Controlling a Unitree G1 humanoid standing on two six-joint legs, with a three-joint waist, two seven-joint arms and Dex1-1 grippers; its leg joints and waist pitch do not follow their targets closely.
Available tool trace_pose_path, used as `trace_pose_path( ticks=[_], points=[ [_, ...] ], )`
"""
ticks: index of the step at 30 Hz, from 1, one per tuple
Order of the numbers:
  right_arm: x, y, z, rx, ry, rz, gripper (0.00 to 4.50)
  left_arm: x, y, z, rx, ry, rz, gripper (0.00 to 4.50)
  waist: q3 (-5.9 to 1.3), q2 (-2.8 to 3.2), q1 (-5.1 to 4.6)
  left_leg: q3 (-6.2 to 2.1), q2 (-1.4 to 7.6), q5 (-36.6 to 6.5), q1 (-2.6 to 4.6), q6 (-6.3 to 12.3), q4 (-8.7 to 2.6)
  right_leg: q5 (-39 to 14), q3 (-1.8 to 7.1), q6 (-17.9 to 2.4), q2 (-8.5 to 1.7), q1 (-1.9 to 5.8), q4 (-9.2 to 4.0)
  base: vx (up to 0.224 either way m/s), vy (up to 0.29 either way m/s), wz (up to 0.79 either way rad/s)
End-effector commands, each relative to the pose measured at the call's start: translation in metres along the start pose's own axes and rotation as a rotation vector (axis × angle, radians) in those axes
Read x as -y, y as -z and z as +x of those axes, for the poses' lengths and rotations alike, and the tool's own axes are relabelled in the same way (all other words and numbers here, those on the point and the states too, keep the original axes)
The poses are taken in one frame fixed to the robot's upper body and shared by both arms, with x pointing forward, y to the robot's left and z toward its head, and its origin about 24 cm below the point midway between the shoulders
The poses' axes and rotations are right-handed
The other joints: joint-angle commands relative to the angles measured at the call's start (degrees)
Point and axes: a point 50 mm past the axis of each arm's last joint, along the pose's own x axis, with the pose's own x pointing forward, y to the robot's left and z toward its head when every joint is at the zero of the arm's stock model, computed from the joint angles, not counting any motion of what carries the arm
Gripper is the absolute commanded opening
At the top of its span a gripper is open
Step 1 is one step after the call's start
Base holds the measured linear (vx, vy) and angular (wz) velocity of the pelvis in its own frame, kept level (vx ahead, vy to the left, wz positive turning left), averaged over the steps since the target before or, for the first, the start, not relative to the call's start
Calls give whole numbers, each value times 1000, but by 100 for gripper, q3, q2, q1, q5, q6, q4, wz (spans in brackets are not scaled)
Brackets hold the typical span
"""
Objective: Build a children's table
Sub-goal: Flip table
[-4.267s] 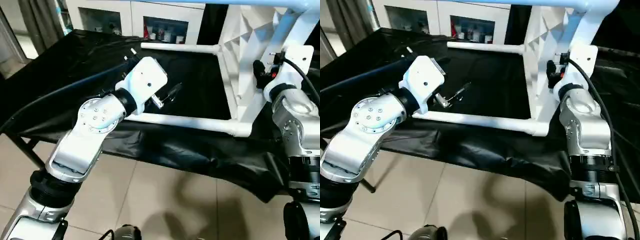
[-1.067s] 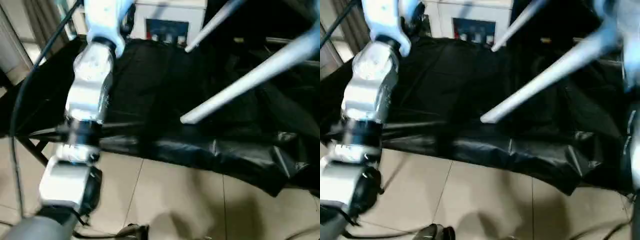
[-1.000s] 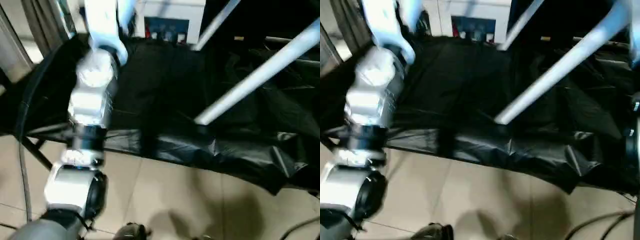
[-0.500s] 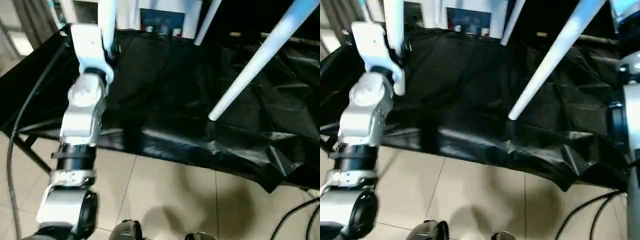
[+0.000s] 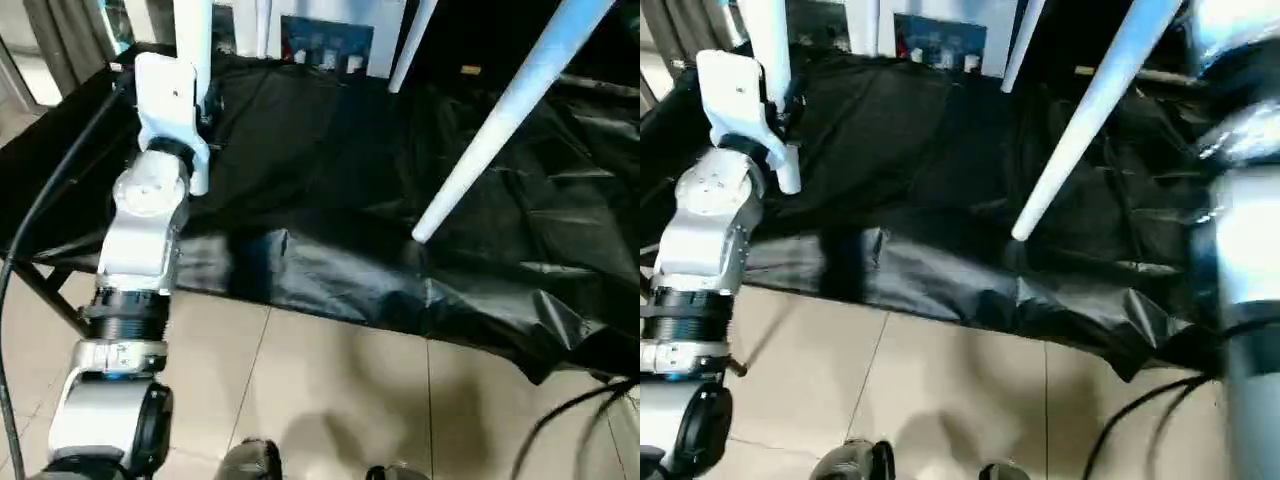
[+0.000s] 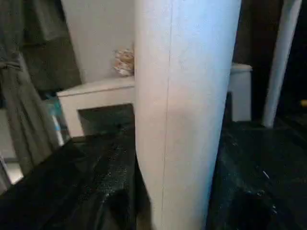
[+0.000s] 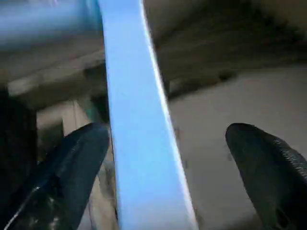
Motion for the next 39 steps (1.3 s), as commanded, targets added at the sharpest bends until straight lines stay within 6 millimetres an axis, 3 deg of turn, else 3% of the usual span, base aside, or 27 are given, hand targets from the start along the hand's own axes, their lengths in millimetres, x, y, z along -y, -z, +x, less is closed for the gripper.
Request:
trace_pose_path(
  ticks=[1,4,7,9,10,11,14,17,18,20,23,24,25,26,27,28,29,30,31,32,33,34,35,36,37,38,39],
  points=[
    [2,-17,-2,136,35,11,436,1,-10,2,59,23,37,163,-670,12,-26,-271,423,-1154,465,258,-391,362,52,-1401,-226,203,-191,0,0,0],
    [-19,-23,-6,231,47,109,436,2,0,0,31,43,23,162,-644,11,-15,-268,428,-1135,476,311,-425,322,63,-1334,-218,221,-217,0,0,0],
    [-50,-23,-15,251,56,247,436,2,11,-4,1,60,13,162,-673,2,-29,-276,442,-1317,532,101,-479,93,44,-1292,-218,213,-223,0,0,0],
    [-75,-17,-26,214,83,365,436,1,20,-8,-21,68,12,162,-624,0,-30,-267,435,-1642,547,-51,-534,-313,62,-1209,-217,178,-299,0,0,0],
    [-88,-14,-33,185,103,414,436,0,24,-9,-30,78,11,162,-549,-35,-52,-278,441,-2093,561,-228,-611,-866,71,-1072,-207,131,-363,0,0,0],
    [-102,-10,-41,140,131,462,436,0,28,-11,-41,88,12,162,-560,-23,-83,-310,442,-2619,629,-523,-640,-1389,65,-942,-213,100,-391,0,0,0],
    [-121,-4,-55,63,185,530,436,-1,34,-15,-59,116,12,162,-542,5,-101,-346,431,-3186,674,-993,-711,-1733,59,-700,-200,19,-442,0,0,0],
    [-151,0,-80,-51,255,631,436,-3,45,-21,-97,159,24,162,-491,23,-111,-359,415,-3689,721,-1180,-759,-2075,61,-531,-196,-63,-502,-55,8,-1],
    [-159,-1,-86,-79,254,649,436,-3,49,-22,-107,163,29,162,-494,2,-180,-409,405,-3974,701,-1272,-811,-2194,12,-492,-185,10,-509,0,0,0],
    [-181,-1,-104,-162,268,709,436,-4,58,-22,-143,169,25,162,-448,2,-144,-377,409,-4312,775,-1323,-837,-2473,13,-444,-179,-71,-579,0,0,0],
    [-197,0,-118,-246,282,743,436,-2,65,-21,-168,184,46,162,-423,-39,-200,-409,390,-4663,750,-1375,-875,-2934,-51,-430,-182,-14,-602,-45,11,-6],
    [-209,1,-131,-339,295,770,436,0,68,-17,-177,202,67,162,-405,-35,-218,-370,398,-4829,724,-1435,-961,-2957,-119,-462,-122,6,-562,-64,8,-5],
    [-211,1,-133,-354,297,774,436,1,68,-16,-179,203,67,162,-396,12,-172,-245,415,-4952,639,-1484,-1161,-2761,-219,-550,8,89,-407,-79,-3,5],
    [-217,4,-141,-410,314,791,436,3,69,-13,-186,204,66,162,-431,9,-102,-30,437,-4964,442,-1540,-1507,-2049,-378,-683,140,349,177,0,0,0],
    [-220,6,-146,-447,329,805,436,4,70,-11,-194,208,63,162,-421,-18,5,124,416,-4853,270,-1583,-1676,-1727,-407,-686,190,481,470,-120,-26,17],
    [-224,6,-150,-480,335,832,436,6,72,-9,-204,212,58,162,-479,-188,118,388,323,-3779,421,-1604,-1547,-2268,-142,-601,14,326,334,-100,-83,28],
    [-230,6,-153,-518,319,875,436,7,74,-8,-221,216,57,162,-499,-376,24,111,252,-2998,1005,-1550,-403,-3651,169,-556,-620,-295,-512,-100,-83,28],
    [-234,5,-155,-540,304,905,436,8,76,-7,-231,218,57,162,-394,-421,-89,-633,-99,-1201,842,-665,484,-4869,502,-513,-1000,-117,-1148,0,0,0],
    [-242,5,-159,-594,237,919,436,10,80,-6,-256,221,65,162,-78,-256,-101,-947,-154,-697,582,-755,572,-5485,154,-825,-974,220,-1093,-55,80,-21],
    [-245,5,-160,-610,212,925,436,11,82,-6,-264,224,68,162,-132,-77,-199,-1120,74,-2182,947,-1171,349,-4887,-273,-693,-721,190,-917,-55,80,-21],
    [-254,2,-165,-655,130,938,436,13,86,-6,-289,229,78,162,-128,129,-333,-1317,284,-4291,962,-1441,-212,-3942,-499,-388,-230,102,-593,-111,96,-4],
    [-257,1,-166,-672,106,944,436,14,89,-5,-306,226,89,162,-178,338,-267,-1447,468,-6786,400,-1635,-1157,-1107,-580,-466,106,643,501,-178,67,9],
    [-258,-1,-167,-682,103,952,436,14,90,-5,-317,223,95,162,-184,488,-62,-1121,247,-6867,320,-1543,-1284,-93,-742,-546,233,674,645,-178,67,9],
    [-259,-2,-168,-690,106,960,436,14,90,-4,-320,223,92,162,-177,427,-75,-1047,200,-6644,343,-1526,-1274,-188,-716,-569,233,689,657,-151,39,6],
    [-259,-3,-168,-695,108,964,436,14,90,-4,-320,223,90,162,-269,329,-80,-1056,208,-6282,377,-1516,-1244,-518,-591,-572,170,804,605,-70,-13,-2],
    [-260,-5,-168,-697,116,979,436,15,90,-2,-317,223,76,218,-491,-263,-74,-929,177,-3914,773,-1607,-787,-3090,-19,-629,-426,623,2,-70,-13,-2],
    [-261,-6,-168,-699,118,982,436,15,90,-2,-317,224,73,218,-410,-217,-124,-1034,143,-2603,932,-1349,60,-4092,147,-1048,-1144,367,-667,-91,-59,-13]
  ],
)
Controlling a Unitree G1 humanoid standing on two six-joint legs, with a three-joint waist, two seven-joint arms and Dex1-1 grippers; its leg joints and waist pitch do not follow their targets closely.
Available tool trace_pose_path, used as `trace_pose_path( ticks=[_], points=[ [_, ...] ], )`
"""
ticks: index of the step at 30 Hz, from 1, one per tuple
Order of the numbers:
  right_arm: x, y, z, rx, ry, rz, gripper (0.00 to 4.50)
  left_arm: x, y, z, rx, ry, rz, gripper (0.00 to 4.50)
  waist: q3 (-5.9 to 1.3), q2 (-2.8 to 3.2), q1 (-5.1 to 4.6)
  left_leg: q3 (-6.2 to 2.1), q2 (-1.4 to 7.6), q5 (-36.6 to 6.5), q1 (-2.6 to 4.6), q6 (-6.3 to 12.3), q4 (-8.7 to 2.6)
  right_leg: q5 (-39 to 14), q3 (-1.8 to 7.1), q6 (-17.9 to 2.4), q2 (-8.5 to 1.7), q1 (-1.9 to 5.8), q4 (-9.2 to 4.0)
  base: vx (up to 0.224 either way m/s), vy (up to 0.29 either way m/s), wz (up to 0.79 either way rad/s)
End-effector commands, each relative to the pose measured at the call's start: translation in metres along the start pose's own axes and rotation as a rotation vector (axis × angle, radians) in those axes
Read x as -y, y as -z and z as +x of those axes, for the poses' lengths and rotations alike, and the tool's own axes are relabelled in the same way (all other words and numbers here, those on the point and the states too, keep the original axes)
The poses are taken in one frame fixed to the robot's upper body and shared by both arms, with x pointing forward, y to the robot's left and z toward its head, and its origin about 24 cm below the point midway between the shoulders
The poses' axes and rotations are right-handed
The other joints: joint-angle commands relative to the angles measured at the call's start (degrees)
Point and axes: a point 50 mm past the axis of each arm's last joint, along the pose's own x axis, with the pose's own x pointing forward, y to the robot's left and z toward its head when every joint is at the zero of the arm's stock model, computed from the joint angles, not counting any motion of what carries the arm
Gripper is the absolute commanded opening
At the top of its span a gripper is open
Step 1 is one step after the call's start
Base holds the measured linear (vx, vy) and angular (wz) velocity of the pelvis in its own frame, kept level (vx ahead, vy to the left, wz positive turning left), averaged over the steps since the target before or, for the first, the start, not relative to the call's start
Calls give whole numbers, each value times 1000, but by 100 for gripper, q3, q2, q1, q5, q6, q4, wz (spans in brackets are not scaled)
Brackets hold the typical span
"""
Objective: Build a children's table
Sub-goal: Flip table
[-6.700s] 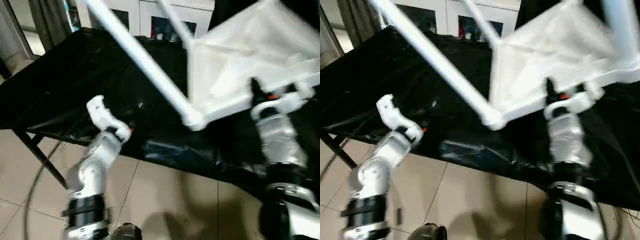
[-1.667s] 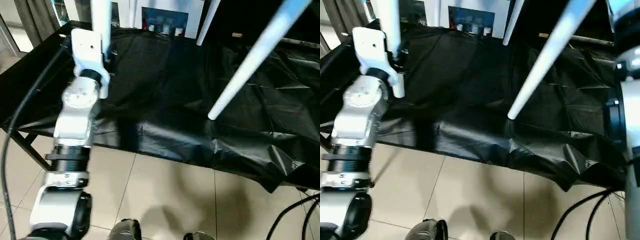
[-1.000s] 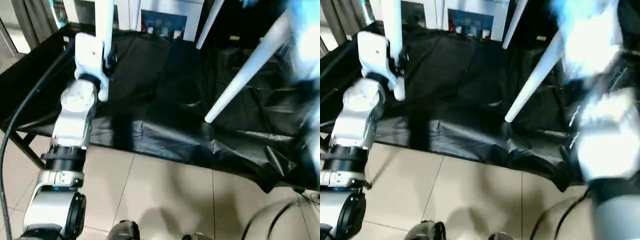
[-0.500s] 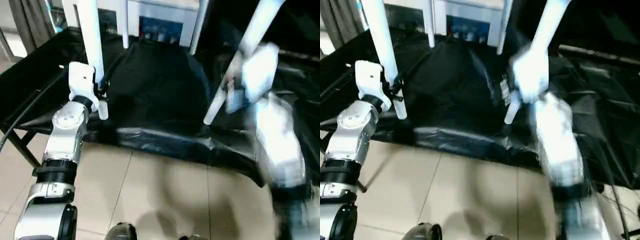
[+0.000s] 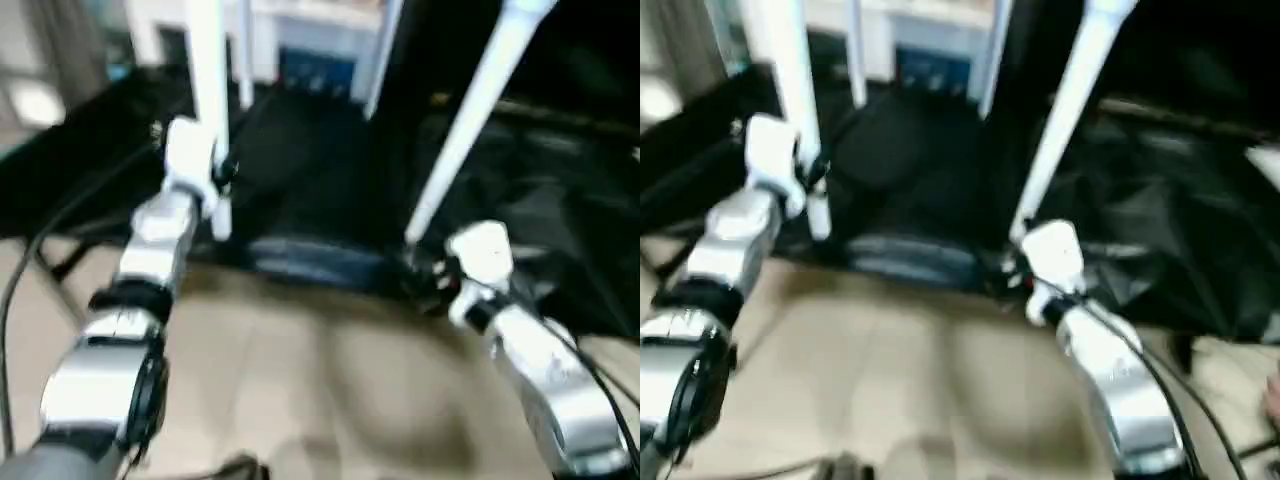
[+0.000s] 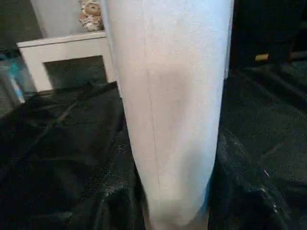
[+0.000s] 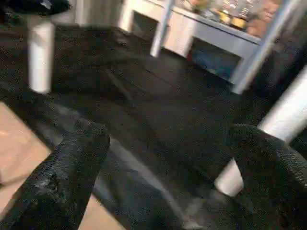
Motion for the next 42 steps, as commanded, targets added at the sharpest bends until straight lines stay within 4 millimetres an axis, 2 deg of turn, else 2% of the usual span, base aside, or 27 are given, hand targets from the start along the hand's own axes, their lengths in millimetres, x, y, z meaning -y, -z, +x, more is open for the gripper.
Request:
trace_pose_path(
  ticks=[1,2,3,4,5,6,7,8,10,11,12,13,15,17,19,21,22,23,25,26,28,31,34,36,39,41,42],
  points=[
    [0,-1,-3,-13,28,7,436,8,16,-2,-89,70,115,232,-282,-46,-7,-432,264,-81,202,-87,451,-3992,636,-912,-1011,117,-1328,-62,-40,-30],
    [0,-1,-3,-14,35,9,436,8,16,-1,-93,72,121,245,-145,9,16,-395,417,142,141,-164,262,-4048,419,-826,-922,186,-1277,-62,-40,-30],
    [0,-1,-3,-16,39,9,436,7,17,-1,-96,72,126,245,-194,140,12,-443,580,-259,272,-270,47,-3711,298,-872,-839,175,-1207,-14,35,-18],
    [-1,-1,-3,-19,40,10,436,7,16,-1,-97,70,128,264,-288,289,-98,-554,840,-1828,430,-502,-434,-1953,166,-891,-290,-46,-806,-96,44,6],
    [-1,-1,-3,-21,41,10,436,6,16,-1,-97,68,130,264,-303,342,-254,-606,909,-2752,435,-583,-602,-666,160,-984,-246,8,-649,-96,44,6],
    [-2,-1,-2,-31,43,11,436,4,14,1,-95,63,137,271,-326,359,-262,-579,867,-2769,417,-518,-626,-305,157,-1038,-256,48,-647,-82,33,4],
    [-2,-2,-2,-34,43,12,436,3,14,1,-95,63,138,292,-327,303,-283,-503,817,-2522,367,-369,-623,-89,187,-1090,-345,81,-711,0,0,0],
    [-2,-2,-3,-39,45,13,436,2,13,1,-97,65,145,300,-304,264,-285,-411,795,-2431,350,-264,-593,-567,225,-1094,-415,57,-808,0,0,0],
    [-2,-2,-3,-41,47,13,436,2,13,1,-93,63,142,313,-292,227,-285,-333,774,-2265,305,-226,-565,-1253,263,-1061,-500,52,-903,0,0,0],
    [-2,-2,-3,-43,48,14,436,2,13,1,-94,61,146,313,-312,184,-277,-293,773,-1903,278,-142,-550,-1290,280,-1033,-528,63,-917,0,0,0],
    [-2,-2,-3,-44,49,14,436,2,13,2,-95,59,150,324,-336,186,-268,-277,779,-1642,261,-85,-545,-1113,283,-1047,-530,74,-901,0,0,0],
    [-2,-3,-3,-45,49,15,436,1,13,1,-94,49,161,335,-356,193,-264,-236,796,-1203,261,37,-546,-608,280,-1108,-492,52,-867,0,0,0],
    [-3,-3,-4,-46,48,16,436,1,13,1,-92,43,166,350,-356,185,-273,-177,801,-1159,260,171,-567,-153,273,-1216,-456,35,-823,0,0,0],
    [-4,-4,-4,-44,40,24,436,-2,14,1,-89,19,173,368,-452,194,-253,-148,810,-549,243,370,-520,888,266,-1384,-440,69,-712,0,0,0],
    [-3,-2,-4,-50,37,23,436,-6,18,-4,-83,-14,165,379,-457,195,-245,-118,802,-348,245,571,-504,1373,252,-1515,-430,63,-673,0,0,0],
    [-2,0,-4,-54,38,22,436,-8,23,-9,-74,-39,160,379,-445,186,-240,-92,810,-471,256,636,-511,1290,252,-1590,-437,56,-690,0,0,0],
    [-2,0,-4,-54,38,21,436,-8,24,-11,-65,-37,154,379,-460,145,-244,-80,822,-424,246,670,-517,1292,250,-1625,-440,86,-682,0,0,0],
    [-2,0,-4,-54,38,21,436,-8,24,-12,-64,-37,153,379,-450,169,-237,-57,819,-391,258,706,-510,1227,256,-1648,-440,61,-690,0,0,0],
    [-2,0,-3,-48,39,26,436,-6,24,-15,-43,-28,141,379,-439,176,-227,-19,828,-467,277,684,-514,1051,264,-1655,-425,34,-708,0,0,0],
    [-1,-1,0,-38,48,33,436,0,23,-21,5,1,134,379,-451,162,-196,-10,885,-552,293,621,-535,902,264,-1684,-464,36,-697,0,0,0],
    [1,-2,2,-28,64,39,436,7,21,-28,45,26,149,379,-444,186,-185,15,881,-757,312,492,-548,592,265,-1646,-429,1,-717,0,0,0],
    [3,-2,5,-18,85,44,436,13,24,-41,52,24,198,379,-421,188,-159,64,892,-1008,314,255,-583,227,288,-1500,-415,-32,-756,0,0,0],
    [3,-1,6,-16,96,48,436,12,25,-48,36,7,194,379,-409,169,-115,123,879,-994,321,148,-583,50,300,-1339,-392,-65,-776,0,0,0],
    [3,0,6,-16,98,50,436,10,25,-47,27,-1,196,379,-410,183,-85,146,875,-1077,347,61,-585,-136,308,-1250,-377,-96,-794,0,0,0],
    [3,2,7,-17,99,50,436,2,22,-42,15,-23,205,379,-418,184,-60,124,864,-1185,334,-74,-607,-290,308,-1062,-367,-91,-800,0,0,0],
    [4,2,8,-16,103,46,436,-6,19,-34,-8,-40,247,379,-412,229,-51,116,838,-1265,338,-145,-609,-324,312,-973,-353,-116,-821,0,0,0],
    [6,2,8,-17,106,41,436,-10,18,-30,-24,-49,276,379,-420,215,-52,120,834,-1274,342,-166,-610,-306,312,-949,-346,-112,-819,0,0,0]
  ],
)
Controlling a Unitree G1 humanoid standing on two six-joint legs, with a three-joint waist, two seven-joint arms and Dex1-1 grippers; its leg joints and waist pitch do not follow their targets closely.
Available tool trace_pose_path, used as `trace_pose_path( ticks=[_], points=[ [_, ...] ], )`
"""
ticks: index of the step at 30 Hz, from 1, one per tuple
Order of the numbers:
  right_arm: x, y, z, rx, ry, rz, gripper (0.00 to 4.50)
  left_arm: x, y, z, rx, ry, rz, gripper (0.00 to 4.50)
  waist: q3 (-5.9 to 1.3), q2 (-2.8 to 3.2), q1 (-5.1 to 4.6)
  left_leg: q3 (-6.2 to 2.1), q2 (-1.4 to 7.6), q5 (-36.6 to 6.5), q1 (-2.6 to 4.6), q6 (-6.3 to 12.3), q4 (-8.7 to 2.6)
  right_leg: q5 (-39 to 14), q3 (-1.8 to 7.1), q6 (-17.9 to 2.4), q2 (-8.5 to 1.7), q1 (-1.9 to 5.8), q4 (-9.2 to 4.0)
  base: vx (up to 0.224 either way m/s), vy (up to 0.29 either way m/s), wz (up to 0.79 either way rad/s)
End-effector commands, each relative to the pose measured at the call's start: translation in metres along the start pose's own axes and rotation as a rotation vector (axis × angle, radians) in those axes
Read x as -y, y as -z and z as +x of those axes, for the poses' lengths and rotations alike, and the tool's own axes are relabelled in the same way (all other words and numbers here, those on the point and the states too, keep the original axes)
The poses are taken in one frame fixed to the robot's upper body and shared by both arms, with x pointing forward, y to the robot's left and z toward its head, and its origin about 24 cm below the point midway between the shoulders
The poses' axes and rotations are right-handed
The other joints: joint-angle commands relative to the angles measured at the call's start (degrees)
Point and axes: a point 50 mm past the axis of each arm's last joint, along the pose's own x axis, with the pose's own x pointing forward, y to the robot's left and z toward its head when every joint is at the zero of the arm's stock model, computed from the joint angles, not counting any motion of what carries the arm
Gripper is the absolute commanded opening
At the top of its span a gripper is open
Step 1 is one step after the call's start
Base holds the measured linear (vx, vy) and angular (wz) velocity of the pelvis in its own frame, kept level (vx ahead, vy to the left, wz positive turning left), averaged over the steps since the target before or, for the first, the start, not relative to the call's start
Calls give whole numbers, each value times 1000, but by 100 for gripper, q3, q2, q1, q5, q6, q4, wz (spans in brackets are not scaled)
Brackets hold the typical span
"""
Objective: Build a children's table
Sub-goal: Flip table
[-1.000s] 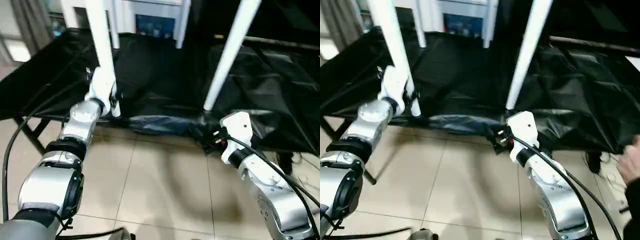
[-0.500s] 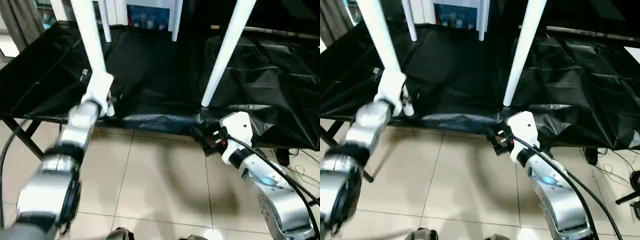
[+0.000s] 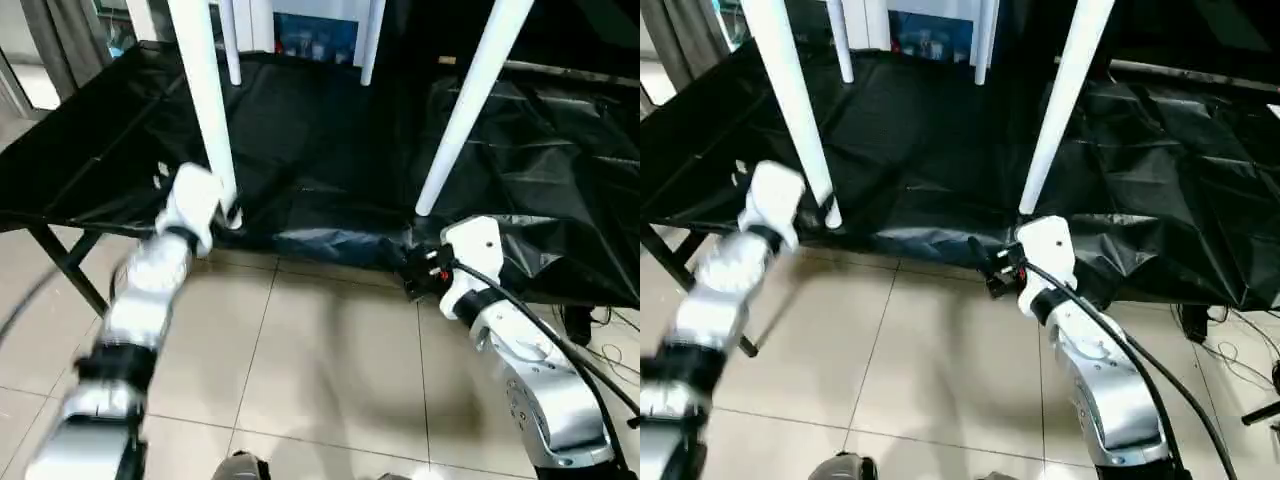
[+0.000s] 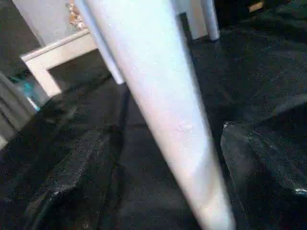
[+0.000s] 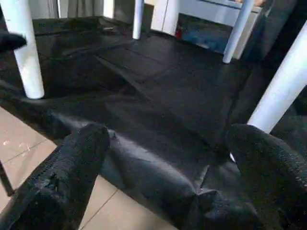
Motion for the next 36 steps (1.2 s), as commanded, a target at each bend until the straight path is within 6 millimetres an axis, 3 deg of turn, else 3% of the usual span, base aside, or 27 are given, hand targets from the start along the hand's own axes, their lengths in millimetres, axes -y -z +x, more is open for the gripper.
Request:
trace_pose_path(
  ticks=[1,3,4,5,7,10,15,19,22,26,29,31,32,35,36],
  points=[
    [7,-1,1,6,29,-13,436,-8,1,6,-36,-23,53,379,-442,76,-15,-178,327,-1647,208,-299,-515,-819,361,-835,-382,123,-463,0,0,0],
    [9,0,1,3,39,-16,436,-14,-1,12,-54,-44,87,379,-449,100,-8,-198,341,-1585,180,-320,-521,-683,360,-874,-408,151,-431,0,0,0],
    [10,0,0,2,44,-20,436,-19,-2,16,-69,-60,122,379,-453,152,-2,-195,328,-1634,202,-334,-506,-654,364,-890,-401,126,-434,0,0,0],
    [10,0,0,1,44,-21,436,-20,-3,17,-75,-65,138,379,-470,110,-1,-195,333,-1597,200,-324,-506,-533,368,-902,-400,146,-432,0,0,0],
    [9,1,-1,-1,46,-25,436,-25,-2,19,-95,-78,191,379,-482,145,7,-200,335,-1412,184,-281,-496,-165,363,-979,-391,155,-382,0,0,0],
    [8,2,-2,-1,48,-24,436,-30,0,19,-114,-90,226,379,-486,137,-6,-198,321,-1260,155,-205,-483,144,363,-1062,-385,190,-360,0,0,0],
    [1,4,-4,2,38,-7,436,-37,1,16,-97,-111,230,379,-460,145,-2,-188,327,-1377,170,-126,-486,60,385,-1235,-381,167,-366,0,0,0],
    [-3,5,-5,4,31,14,436,-32,-4,12,-17,-94,99,379,-428,152,2,-175,355,-1746,210,-216,-516,-375,402,-1313,-378,111,-411,0,0,0],
    [-7,6,-6,5,27,30,436,-22,-19,3,118,-96,-159,379,-426,171,37,-165,379,-1740,197,-251,-524,-202,407,-1447,-394,116,-385,0,0,0],
    [-5,7,-9,13,49,26,436,-9,-37,-9,221,-84,-282,379,-433,235,83,-163,384,-1868,208,-289,-527,-232,405,-1383,-381,114,-371,0,0,0],
    [-3,10,-12,-8,71,40,436,-3,-41,-18,238,-89,-316,379,-403,221,67,-167,359,-1975,171,-300,-542,-516,415,-1246,-368,126,-430,0,0,0],
    [-1,17,-18,-43,102,77,436,10,-44,-39,264,-81,-326,379,-395,184,56,-163,373,-1888,150,-215,-549,-589,421,-1160,-376,141,-444,0,0,0],
    [-1,20,-21,-54,102,81,436,16,-42,-48,248,-76,-338,379,-403,188,58,-158,365,-1802,129,-149,-541,-682,421,-1122,-381,158,-451,0,0,0],
    [-3,23,-24,-49,116,80,436,26,-29,-69,215,-103,-322,379,-401,217,57,-142,337,-1811,136,-130,-529,-999,428,-982,-351,112,-507,0,0,0],
    [-3,23,-25,-43,123,86,436,28,-25,-74,201,-107,-307,379,-387,213,34,-157,341,-1954,121,-166,-552,-1306,424,-830,-333,108,-541,0,0,0]
  ],
)
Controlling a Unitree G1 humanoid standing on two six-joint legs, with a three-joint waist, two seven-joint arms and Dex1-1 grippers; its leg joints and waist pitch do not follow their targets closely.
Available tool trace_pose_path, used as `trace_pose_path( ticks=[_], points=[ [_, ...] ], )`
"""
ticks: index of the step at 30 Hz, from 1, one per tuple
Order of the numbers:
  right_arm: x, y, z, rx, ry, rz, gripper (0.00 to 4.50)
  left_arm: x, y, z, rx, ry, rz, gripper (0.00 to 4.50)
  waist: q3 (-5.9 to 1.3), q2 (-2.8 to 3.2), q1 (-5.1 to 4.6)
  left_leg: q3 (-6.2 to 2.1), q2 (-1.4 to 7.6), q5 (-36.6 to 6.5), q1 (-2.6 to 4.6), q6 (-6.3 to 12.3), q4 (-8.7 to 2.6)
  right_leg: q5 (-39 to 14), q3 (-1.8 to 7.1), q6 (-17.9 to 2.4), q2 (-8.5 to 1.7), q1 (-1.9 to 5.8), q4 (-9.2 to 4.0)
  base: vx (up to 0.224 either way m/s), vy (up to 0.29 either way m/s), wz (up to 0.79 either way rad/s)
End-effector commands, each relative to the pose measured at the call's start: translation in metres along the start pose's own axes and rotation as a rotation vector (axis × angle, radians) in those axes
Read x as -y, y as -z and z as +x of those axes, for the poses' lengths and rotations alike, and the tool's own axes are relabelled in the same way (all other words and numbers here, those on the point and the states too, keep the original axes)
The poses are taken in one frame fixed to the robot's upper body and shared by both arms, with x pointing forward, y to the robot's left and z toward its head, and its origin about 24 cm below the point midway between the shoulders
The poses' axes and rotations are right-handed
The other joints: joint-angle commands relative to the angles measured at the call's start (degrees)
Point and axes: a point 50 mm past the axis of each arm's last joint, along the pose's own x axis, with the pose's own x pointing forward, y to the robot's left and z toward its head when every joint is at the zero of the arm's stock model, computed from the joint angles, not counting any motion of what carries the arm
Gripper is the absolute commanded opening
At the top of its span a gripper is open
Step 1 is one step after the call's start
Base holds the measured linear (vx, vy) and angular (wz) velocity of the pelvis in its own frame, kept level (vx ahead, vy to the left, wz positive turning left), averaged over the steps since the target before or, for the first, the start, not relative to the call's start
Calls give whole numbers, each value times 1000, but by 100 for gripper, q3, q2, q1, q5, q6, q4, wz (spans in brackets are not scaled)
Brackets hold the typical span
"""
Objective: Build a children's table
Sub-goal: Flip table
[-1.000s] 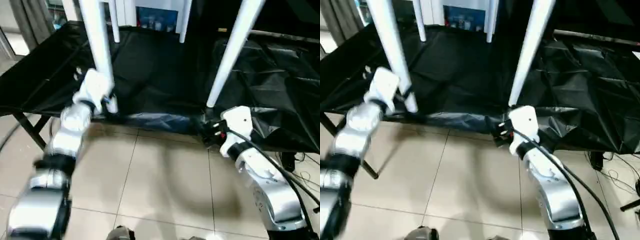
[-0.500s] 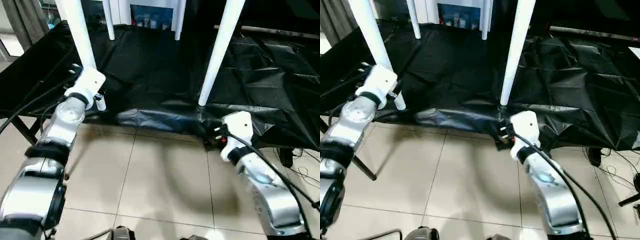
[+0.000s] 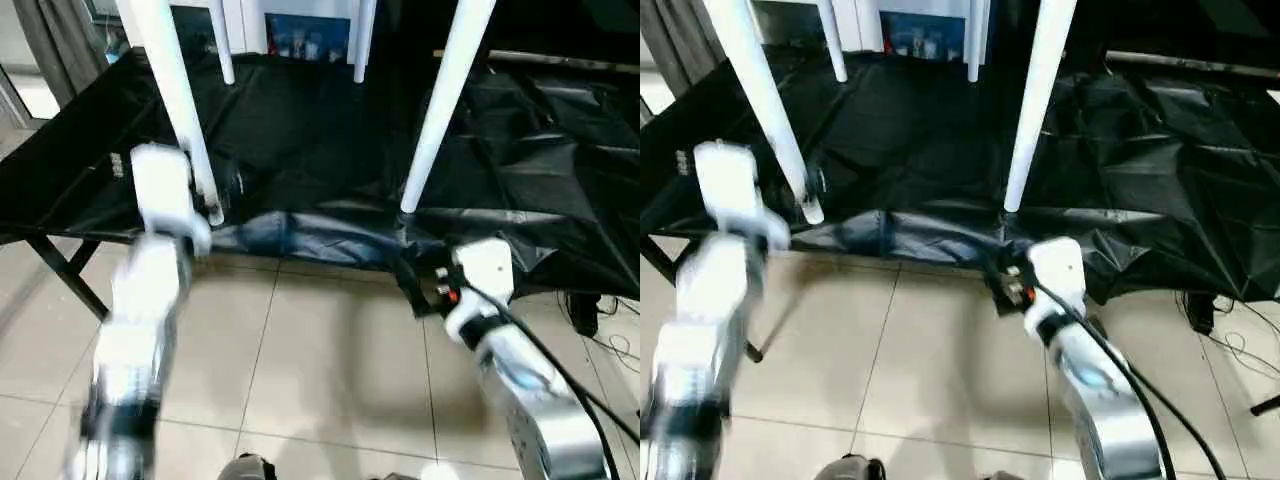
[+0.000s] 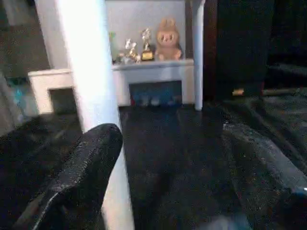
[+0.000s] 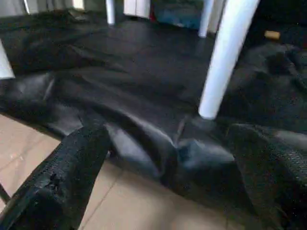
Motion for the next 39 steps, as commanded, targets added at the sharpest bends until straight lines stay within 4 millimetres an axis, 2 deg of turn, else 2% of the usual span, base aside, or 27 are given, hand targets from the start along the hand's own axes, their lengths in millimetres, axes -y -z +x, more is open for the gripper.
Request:
trace_pose_path(
  ticks=[1,9,10,11,12,13,14,15,16,18,19,21,22,23,25,26,29,30,31,32,33,34,35,36,37,38,39],
  points=[
    [2,-3,-1,24,23,5,436,1,-2,-6,-2,-15,39,379,-356,51,2,-178,343,-2028,142,-168,-507,-1395,322,-789,-387,144,-536,0,0,0],
    [-4,-4,2,39,-27,-13,436,2,7,-35,-87,-82,82,379,-304,40,31,-223,342,-2933,257,-410,-562,-2478,322,-422,-371,88,-626,0,0,0],
    [-6,-4,5,34,-52,-37,436,1,5,-35,-86,-92,89,379,-247,-77,94,-419,190,-3166,-91,-158,-672,-3137,81,-201,-522,379,-638,0,0,0],
    [-6,-4,5,34,-56,-37,436,1,5,-35,-85,-95,89,379,-231,31,74,-462,120,-3499,-73,-95,-658,-4132,-30,35,-590,419,-770,0,0,0],
    [-6,-4,6,37,-61,-39,436,1,3,-35,-82,-104,90,379,-233,31,50,-490,85,-3437,-47,-60,-565,-4430,-72,-8,-697,452,-842,-2,4,35],
    [-6,-4,7,40,-60,-36,436,0,3,-35,-82,-107,89,379,-192,107,28,-529,59,-3433,-35,-49,-457,-4875,-223,-114,-779,585,-983,28,9,44],
    [-6,-5,7,55,-57,-33,436,1,2,-35,-84,-109,90,379,-190,167,-10,-526,100,-3544,103,-116,-415,-4866,-284,-178,-697,595,-1053,28,9,44],
    [-5,-5,7,58,-53,-23,436,1,2,-35,-86,-109,91,379,-184,122,-45,-560,106,-3570,126,-123,-439,-4572,-313,-250,-644,615,-1047,37,14,41],
    [-5,-5,7,56,-49,-11,436,1,2,-35,-88,-108,91,379,-125,198,-130,-599,323,-4501,570,-458,-503,-3929,-275,-281,-346,285,-978,51,21,16],
    [-4,-4,7,52,-53,7,436,2,3,-36,-92,-107,94,379,-173,253,-113,-684,418,-5152,633,-615,-749,-2646,-159,-412,-184,375,-696,56,28,5],
    [-4,-4,7,52,-66,-3,436,2,3,-36,-97,-106,95,379,-219,216,-135,-698,399,-4967,622,-529,-794,-2209,-93,-476,-204,419,-661,65,27,-9],
    [-3,-3,6,49,-65,-11,436,3,3,-36,-103,-103,96,379,-273,185,-135,-567,300,-4290,533,-327,-744,-1993,3,-624,-301,511,-749,68,17,-9],
    [-2,-2,5,48,-58,-9,436,3,4,-36,-109,-100,94,379,-331,127,-91,-403,201,-3396,344,-68,-684,-1885,86,-701,-388,725,-813,91,-11,-8],
    [-2,-2,5,49,-56,-7,436,3,5,-36,-112,-99,93,379,-334,110,-56,-326,164,-2987,274,62,-653,-1978,121,-708,-426,794,-856,91,-11,-8],
    [-1,-2,4,50,-56,-7,436,3,7,-37,-123,-104,83,379,-366,96,12,-197,121,-1815,192,423,-561,-2336,141,-646,-433,922,-947,88,-19,-3],
    [-1,-1,4,48,-56,-8,436,2,8,-38,-130,-112,77,379,-416,100,8,-193,113,-1451,209,520,-538,-2059,110,-657,-356,946,-907,90,-16,-2],
    [-2,-1,1,47,-74,-27,436,0,13,-43,-150,-123,56,379,-505,161,-33,-262,125,-814,369,892,-510,-978,5,-725,-176,900,-742,138,1,1],
    [-3,-1,0,43,-87,-50,436,0,15,-45,-155,-128,42,379,-565,207,-123,-428,188,-226,594,1546,-458,-220,-92,-670,-32,755,-525,164,6,3],
    [-3,-1,0,43,-87,-50,436,0,15,-45,-155,-128,42,379,-589,224,-156,-502,239,-33,730,1833,-427,-153,-125,-629,-4,648,-443,141,-8,6],
    [-3,0,-4,42,-92,-30,436,0,20,-55,-167,-128,34,379,-588,220,-240,-660,382,114,992,2366,-366,-262,-119,-596,-21,334,-272,141,-8,6],
    [-3,0,-5,42,-91,-26,436,0,21,-56,-168,-127,35,379,-563,186,-274,-716,431,166,1002,2590,-351,-285,-86,-571,-58,287,-219,132,-31,7],
    [-3,0,-6,43,-89,-12,436,0,22,-59,-172,-125,37,379,-502,96,-235,-588,269,204,769,2781,-273,-74,48,-569,-161,451,-289,122,-47,3],
    [-2,1,-9,42,-88,0,436,0,25,-66,-176,-119,38,379,-477,17,-171,-378,16,134,455,2620,-144,178,179,-607,-232,718,-432,122,-47,3],
    [-1,2,-12,40,-88,3,436,0,26,-73,-179,-120,41,379,-479,-107,-14,-211,-360,-117,-197,2127,224,282,524,-524,-461,1324,-684,120,-31,11],
    [2,6,-18,29,-82,7,436,-1,27,-83,-183,-127,36,379,-465,14,71,-321,-102,-207,-258,1597,207,35,537,-503,-647,1326,-780,111,-19,9],
    [3,10,-22,16,-74,12,436,-1,28,-92,-188,-137,35,379,-505,129,60,-333,-62,12,-181,1225,10,-45,234,-302,-281,1356,-710,111,-19,9],
    [3,10,-22,16,-74,12,436,-1,28,-92,-188,-137,35,379,-488,185,18,-383,-19,146,-11,1192,-82,-20,93,-121,-74,1254,-644,144,-28,2]
  ],
)
